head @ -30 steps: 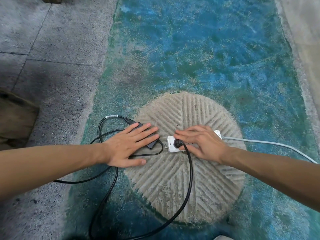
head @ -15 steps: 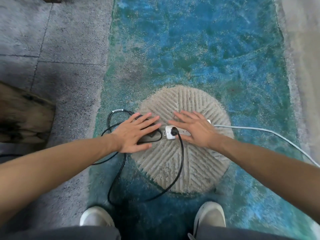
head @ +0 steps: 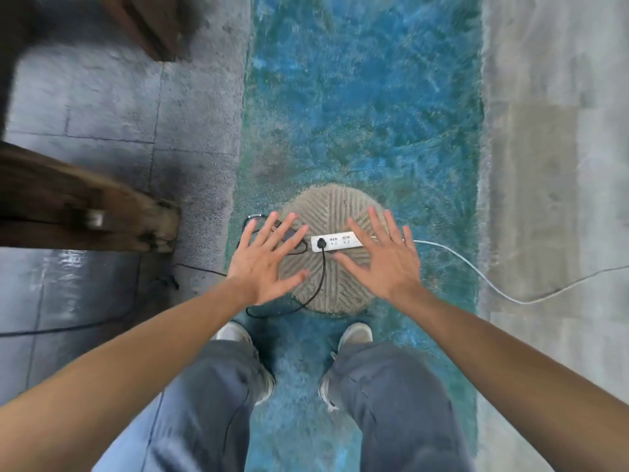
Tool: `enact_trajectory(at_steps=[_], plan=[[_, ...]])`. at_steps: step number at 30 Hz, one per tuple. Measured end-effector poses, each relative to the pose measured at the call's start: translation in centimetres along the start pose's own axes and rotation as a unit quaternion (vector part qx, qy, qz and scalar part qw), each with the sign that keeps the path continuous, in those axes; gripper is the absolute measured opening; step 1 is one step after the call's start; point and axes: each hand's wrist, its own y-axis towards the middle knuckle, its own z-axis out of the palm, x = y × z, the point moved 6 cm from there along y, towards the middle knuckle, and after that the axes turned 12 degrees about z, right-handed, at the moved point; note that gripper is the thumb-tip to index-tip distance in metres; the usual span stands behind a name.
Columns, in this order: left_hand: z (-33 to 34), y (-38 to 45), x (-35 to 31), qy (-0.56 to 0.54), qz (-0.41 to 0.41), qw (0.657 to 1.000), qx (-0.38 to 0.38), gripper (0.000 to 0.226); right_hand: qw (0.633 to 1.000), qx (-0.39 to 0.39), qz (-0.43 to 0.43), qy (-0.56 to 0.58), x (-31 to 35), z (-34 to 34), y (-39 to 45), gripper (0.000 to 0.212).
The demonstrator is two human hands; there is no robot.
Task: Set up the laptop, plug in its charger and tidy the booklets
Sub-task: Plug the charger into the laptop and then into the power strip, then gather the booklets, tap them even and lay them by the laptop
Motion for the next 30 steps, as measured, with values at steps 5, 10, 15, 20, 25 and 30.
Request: enact_trajectory(at_steps=[5, 10, 15, 20, 25, 30], plan=[[-10.8, -5.5, -4.4, -0.021, -0.050, 0.999, -0.005, 0.081, 1.000, -0.006, -0.005, 0.001, -0.9, -11.3, -6.5, 0.083], [-19.9, -10.8, -8.3, -0.049, -0.117, 0.991, -0.031, 0.081, 1.000, -0.013, -0.021, 0.019, -1.2, -20.8, -12.0, 0.082], [-25.3, -14.4, -10.4, -0.058, -0.158, 0.984, -0.064, 0.082, 0.998, -0.033, -0.056, 0.017, -0.5, -26.7, -15.3, 0.081], [-27.3, -17.3, -10.8, -0.069, -0.212, 0.970, -0.097, 0.081, 0.996, -0.041, -0.074, 0.012, 0.3, -29.4, -16.4, 0.081], [-28.1, -21.2, -10.4, -0.084, -0.278, 0.949, -0.125, 0.079, 0.992, -0.039, -0.121, -0.004, 2.2, -31.1, -17.0, 0.081], [-28.6, -25.9, -9.6, -0.108, -0.339, 0.922, -0.152, 0.078, 0.986, -0.036, -0.162, -0.006, 6.4, -32.6, -17.2, 0.081]])
